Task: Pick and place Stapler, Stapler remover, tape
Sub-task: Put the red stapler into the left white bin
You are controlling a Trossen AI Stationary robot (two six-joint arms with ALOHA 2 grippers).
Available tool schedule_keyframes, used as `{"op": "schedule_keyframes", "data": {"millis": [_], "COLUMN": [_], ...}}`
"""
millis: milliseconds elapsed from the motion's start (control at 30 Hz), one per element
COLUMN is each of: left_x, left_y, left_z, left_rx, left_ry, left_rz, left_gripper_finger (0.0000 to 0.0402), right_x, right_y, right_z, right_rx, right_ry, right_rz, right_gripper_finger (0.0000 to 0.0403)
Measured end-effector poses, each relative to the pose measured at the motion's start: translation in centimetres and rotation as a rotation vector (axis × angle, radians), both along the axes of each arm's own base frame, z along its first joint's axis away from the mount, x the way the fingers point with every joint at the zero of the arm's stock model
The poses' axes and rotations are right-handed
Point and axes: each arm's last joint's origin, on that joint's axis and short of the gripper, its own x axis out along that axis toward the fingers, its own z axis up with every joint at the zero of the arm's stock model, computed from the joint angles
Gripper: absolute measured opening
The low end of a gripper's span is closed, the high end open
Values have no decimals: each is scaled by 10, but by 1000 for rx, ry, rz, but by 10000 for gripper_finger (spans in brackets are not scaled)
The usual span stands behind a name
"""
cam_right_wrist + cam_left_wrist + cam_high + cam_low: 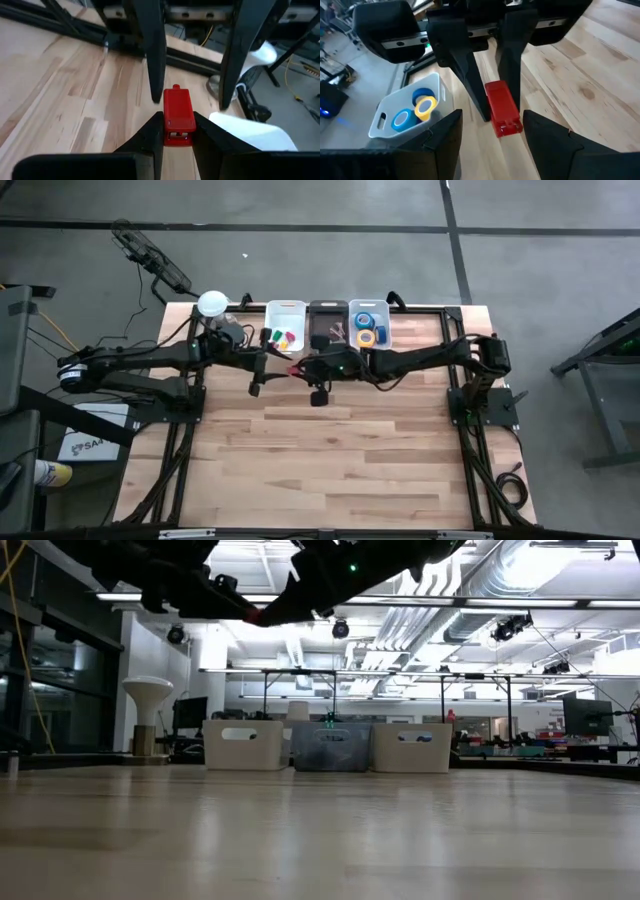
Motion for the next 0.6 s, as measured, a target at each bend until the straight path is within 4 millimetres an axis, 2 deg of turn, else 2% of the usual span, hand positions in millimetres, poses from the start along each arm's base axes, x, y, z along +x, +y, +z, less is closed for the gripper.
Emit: {"op": "schedule_keyframes", "data": {"millis": [233, 600], "left_x": [0, 0], "left_y": [0, 0], "left_z": [0, 1], "left_rx": [0, 2], "left_ry": [-2, -7], "left_rz": [0, 1], "left_gripper_finger": [204, 204], "right_x": [2, 2], "right_y": [0, -1], "right_z": [5, 5], "right_rx": [-20, -36], "right_ry": [-56, -47], "right_rz": [6, -17], "right_gripper_finger": [73, 73]}}
